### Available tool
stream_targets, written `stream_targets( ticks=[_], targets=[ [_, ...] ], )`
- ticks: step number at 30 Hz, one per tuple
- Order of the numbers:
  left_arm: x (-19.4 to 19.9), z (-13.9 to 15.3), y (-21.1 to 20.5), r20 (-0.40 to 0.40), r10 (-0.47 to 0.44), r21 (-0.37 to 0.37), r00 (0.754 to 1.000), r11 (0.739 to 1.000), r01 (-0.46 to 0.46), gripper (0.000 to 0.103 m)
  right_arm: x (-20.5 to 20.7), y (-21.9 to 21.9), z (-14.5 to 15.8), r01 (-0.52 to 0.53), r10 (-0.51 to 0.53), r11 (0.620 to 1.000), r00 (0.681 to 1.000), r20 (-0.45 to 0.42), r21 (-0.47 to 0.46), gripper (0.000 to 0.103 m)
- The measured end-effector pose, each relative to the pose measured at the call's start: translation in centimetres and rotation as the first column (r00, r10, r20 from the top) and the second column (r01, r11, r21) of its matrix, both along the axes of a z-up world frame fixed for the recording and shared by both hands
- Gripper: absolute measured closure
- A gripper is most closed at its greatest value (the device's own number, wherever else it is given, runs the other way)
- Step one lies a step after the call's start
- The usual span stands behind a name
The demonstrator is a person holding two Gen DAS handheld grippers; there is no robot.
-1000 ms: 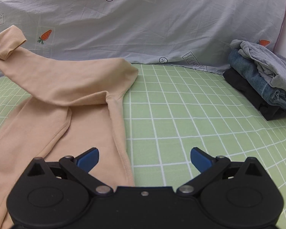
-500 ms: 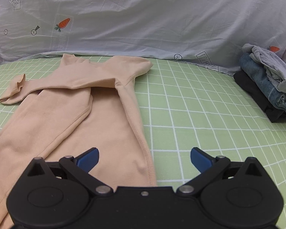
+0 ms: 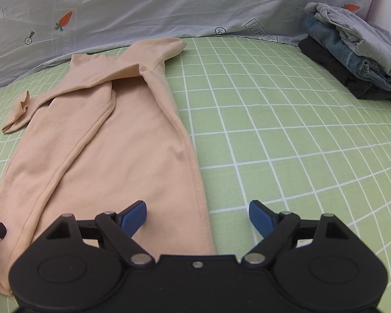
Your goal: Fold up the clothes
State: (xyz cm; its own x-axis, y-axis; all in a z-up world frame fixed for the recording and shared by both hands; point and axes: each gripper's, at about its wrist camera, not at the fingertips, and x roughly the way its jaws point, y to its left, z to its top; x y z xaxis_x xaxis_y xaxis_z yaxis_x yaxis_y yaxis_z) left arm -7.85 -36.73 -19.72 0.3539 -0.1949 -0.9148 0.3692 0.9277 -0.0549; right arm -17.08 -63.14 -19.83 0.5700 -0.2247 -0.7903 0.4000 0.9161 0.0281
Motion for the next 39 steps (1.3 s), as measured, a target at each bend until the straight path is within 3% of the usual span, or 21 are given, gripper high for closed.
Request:
stream_targets(
  ticks=[6,8,10,12,19,26,30,35,37,39],
  targets=[
    [-0.7,-0.1,0.9,-0.009,-0.040,0.010,0.999,0.999,0.040,0.022,-1.5,1.5,0.0,0.047,-0.048,0.999,0.999,0.018,0.016,0.043],
    [-0.9,-0.2,1.2,-0.009,-0.058,0.006,0.998,0.998,0.058,0.021,-1.9,2.0,0.1,0.060,-0.061,0.998,0.998,0.024,0.003,0.059],
    [-1.1,-0.2,1.4,-0.003,-0.076,0.005,0.997,0.997,0.076,0.019,-2.2,2.4,0.2,0.070,-0.069,0.997,0.997,0.032,-0.011,0.087],
    [-1.1,-0.3,1.4,0.003,-0.095,0.009,0.996,0.995,0.094,0.016,-2.5,2.8,0.4,0.076,-0.075,0.997,0.996,0.039,-0.025,0.097],
    [-0.9,-0.6,1.6,0.013,-0.120,0.011,0.993,0.993,0.120,0.011,-3.0,5.0,2.6,0.034,-0.027,0.996,0.995,0.101,-0.078,0.098],
    [-1.0,-0.7,1.6,0.015,-0.131,0.015,0.991,0.991,0.131,0.006,-1.8,8.5,3.0,-0.113,0.111,0.994,0.983,0.146,0.005,0.098],
    [-1.2,-0.7,1.8,0.017,-0.140,0.014,0.990,0.990,0.139,0.005,-0.6,10.4,2.1,-0.198,0.189,0.979,0.972,0.137,0.054,0.098],
    [-1.2,-0.8,1.7,0.015,-0.143,0.016,0.990,0.990,0.143,0.004,0.6,11.3,0.0,-0.218,0.206,0.961,0.975,0.085,0.168,0.096],
    [-1.2,-0.7,1.7,0.014,-0.142,0.017,0.990,0.990,0.142,0.003,0.2,11.4,0.3,-0.224,0.208,0.958,0.973,0.102,0.179,0.082],
    [-1.4,-0.7,1.7,0.014,-0.140,0.018,0.990,0.990,0.140,0.002,-0.4,11.0,1.0,-0.208,0.185,0.963,0.973,0.141,0.170,0.078]
  ],
)
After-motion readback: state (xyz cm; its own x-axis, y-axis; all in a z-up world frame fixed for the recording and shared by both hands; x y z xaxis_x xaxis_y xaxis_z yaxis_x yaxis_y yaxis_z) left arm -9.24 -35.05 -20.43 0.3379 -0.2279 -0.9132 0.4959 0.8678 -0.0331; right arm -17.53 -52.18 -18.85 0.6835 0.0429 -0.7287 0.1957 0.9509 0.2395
